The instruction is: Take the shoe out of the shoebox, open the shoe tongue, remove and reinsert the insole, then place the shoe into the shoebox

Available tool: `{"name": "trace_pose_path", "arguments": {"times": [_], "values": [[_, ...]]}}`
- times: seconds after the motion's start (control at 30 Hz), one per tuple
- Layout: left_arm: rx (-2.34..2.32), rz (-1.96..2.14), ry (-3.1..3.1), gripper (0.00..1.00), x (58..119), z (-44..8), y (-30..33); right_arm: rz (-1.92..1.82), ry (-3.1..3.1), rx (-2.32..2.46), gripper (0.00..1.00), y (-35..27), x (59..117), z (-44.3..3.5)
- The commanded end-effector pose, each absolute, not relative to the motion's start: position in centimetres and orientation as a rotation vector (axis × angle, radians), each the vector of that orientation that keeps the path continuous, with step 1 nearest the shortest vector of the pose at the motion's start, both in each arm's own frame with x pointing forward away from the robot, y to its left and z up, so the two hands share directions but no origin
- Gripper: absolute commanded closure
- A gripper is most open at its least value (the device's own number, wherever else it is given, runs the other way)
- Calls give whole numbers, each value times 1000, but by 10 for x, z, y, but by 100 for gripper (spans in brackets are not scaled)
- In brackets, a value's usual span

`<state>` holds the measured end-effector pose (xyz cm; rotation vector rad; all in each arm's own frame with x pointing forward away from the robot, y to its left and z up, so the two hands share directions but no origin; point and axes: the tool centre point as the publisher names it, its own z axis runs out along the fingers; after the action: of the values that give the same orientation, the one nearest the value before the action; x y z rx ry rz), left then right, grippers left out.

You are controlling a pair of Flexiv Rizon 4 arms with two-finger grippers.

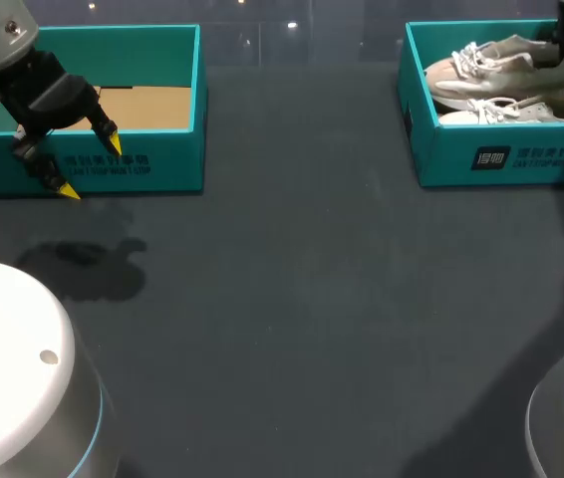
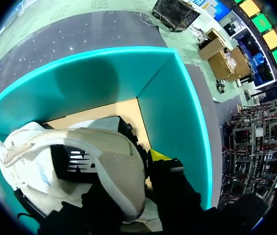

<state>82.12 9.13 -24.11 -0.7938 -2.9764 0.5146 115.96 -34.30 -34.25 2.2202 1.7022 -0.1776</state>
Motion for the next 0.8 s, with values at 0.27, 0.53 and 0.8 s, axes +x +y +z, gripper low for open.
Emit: {"name": "trace_pose_path", "arguments": {"times": [0.27, 0.53, 0.8], "values": [[-795, 511, -2975, 0, 822, -241, 91, -224, 1724, 2225, 100, -351, 1168, -346], [-795, 511, -2975, 0, 822, -241, 91, -214, 1788, 2204, 100, -353, 1165, -347], [-795, 511, -2975, 0, 822, -241, 91, -197, 1858, 2173, 100, -349, 1152, -353]]}}
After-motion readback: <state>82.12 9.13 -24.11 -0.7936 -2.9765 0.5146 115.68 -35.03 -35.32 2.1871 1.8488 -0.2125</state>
